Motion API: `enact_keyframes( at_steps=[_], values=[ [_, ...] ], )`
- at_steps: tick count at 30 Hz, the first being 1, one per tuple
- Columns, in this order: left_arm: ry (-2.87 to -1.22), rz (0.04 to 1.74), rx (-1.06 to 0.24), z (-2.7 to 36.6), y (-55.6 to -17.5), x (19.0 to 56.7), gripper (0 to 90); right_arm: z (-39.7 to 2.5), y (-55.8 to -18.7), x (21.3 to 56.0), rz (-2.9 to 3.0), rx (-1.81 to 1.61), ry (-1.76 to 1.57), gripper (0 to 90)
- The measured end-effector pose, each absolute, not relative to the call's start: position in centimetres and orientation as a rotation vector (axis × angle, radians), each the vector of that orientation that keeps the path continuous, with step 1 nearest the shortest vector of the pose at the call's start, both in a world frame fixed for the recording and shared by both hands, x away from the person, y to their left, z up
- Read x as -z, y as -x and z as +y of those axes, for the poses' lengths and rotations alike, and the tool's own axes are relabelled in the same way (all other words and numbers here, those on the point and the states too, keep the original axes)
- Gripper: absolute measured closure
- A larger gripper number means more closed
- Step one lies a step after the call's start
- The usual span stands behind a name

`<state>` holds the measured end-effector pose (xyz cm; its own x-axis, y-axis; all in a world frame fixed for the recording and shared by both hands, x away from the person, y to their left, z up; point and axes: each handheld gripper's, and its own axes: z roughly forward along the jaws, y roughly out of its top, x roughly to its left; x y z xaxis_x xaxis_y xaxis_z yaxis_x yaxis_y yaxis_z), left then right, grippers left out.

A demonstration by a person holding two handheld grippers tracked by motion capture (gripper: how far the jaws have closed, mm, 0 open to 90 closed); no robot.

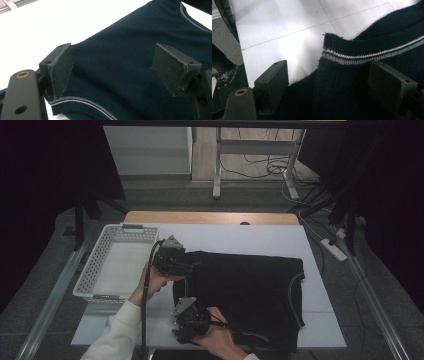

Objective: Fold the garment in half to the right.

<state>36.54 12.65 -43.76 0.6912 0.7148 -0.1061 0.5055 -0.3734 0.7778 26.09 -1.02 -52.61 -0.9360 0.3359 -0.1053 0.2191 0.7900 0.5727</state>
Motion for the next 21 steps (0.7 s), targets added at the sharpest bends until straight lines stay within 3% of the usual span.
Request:
enact_keyframes(
  at_steps=[6, 11, 12, 13, 16, 21],
  values=[
    [-2.049, 0.943, -0.313, 12.9, -36.6, 43.8, 18.6, -1.1, -26.1, 52.6, 2.786, -0.839, -0.464, 24.2],
    [-2.045, 0.949, -0.314, 13.1, -36.6, 43.8, 18.7, -2.0, -26.4, 52.2, 2.772, -0.831, -0.466, 48.1],
    [-2.045, 0.949, -0.314, 13.1, -36.6, 43.8, 18.7, -2.0, -26.4, 52.2, 2.772, -0.831, -0.466, 48.1],
    [-2.045, 0.951, -0.314, 13.2, -36.7, 43.8, 18.7, -2.4, -26.6, 52.1, 2.767, -0.828, -0.464, 57.4],
    [-2.042, 0.955, -0.316, 13.3, -36.7, 43.9, 18.6, -2.8, -26.7, 52.1, 2.751, -0.818, -0.462, 70.4],
    [-2.036, 0.966, -0.323, 13.6, -36.8, 43.8, 18.7, -3.3, -27.1, 51.9, 2.77, -0.842, -0.493, 77.3]
  ],
)
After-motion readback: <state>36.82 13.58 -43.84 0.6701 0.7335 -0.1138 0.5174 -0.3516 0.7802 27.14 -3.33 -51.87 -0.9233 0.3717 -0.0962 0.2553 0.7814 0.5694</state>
